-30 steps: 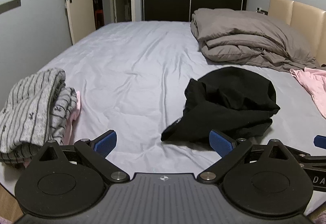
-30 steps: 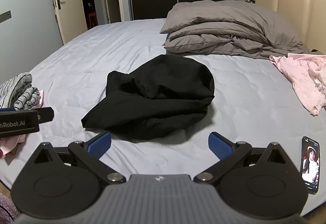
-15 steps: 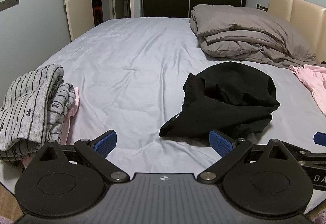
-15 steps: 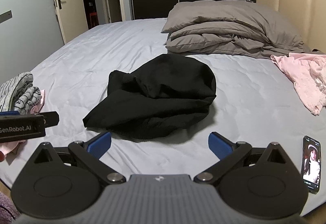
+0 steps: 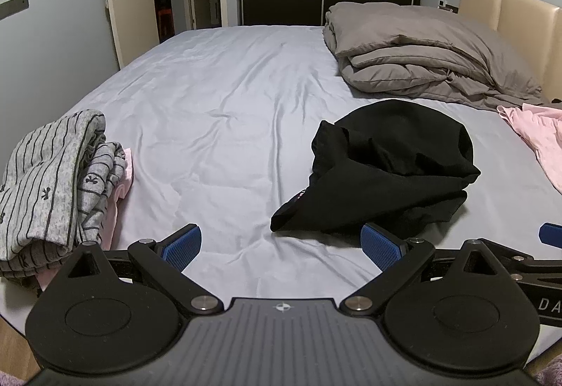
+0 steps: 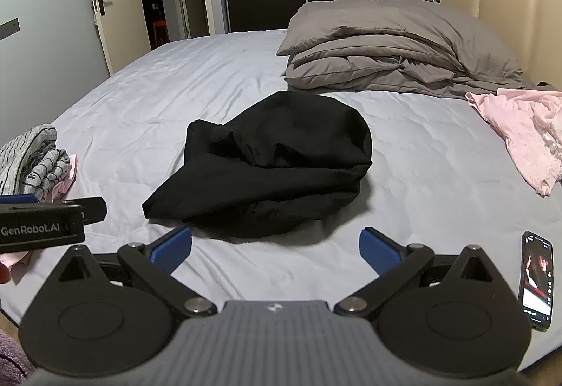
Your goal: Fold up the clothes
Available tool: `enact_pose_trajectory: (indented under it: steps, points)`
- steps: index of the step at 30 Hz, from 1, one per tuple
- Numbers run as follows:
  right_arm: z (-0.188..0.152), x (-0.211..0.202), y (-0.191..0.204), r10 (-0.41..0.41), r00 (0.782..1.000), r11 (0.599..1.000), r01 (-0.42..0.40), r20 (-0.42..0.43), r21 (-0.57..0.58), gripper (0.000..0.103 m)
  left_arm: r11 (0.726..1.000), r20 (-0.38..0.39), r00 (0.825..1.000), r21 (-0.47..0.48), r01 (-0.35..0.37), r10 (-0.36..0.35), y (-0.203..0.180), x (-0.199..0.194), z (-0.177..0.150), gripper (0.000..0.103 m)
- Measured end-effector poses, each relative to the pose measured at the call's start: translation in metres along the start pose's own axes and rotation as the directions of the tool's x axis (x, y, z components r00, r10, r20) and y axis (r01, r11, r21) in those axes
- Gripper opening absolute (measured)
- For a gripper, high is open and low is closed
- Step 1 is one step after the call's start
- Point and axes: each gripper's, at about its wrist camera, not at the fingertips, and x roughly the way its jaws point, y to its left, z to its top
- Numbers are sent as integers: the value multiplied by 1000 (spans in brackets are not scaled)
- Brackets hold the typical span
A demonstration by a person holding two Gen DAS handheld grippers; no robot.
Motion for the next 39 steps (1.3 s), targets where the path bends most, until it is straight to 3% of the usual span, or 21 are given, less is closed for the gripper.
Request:
enact_pose_trajectory:
  steps: [39]
  points:
    - [-2, 5, 9, 2, 1000, 1000, -2, -18, -24, 103, 1000, -21, 1000, -9, -8, 8, 1, 0, -3, 99]
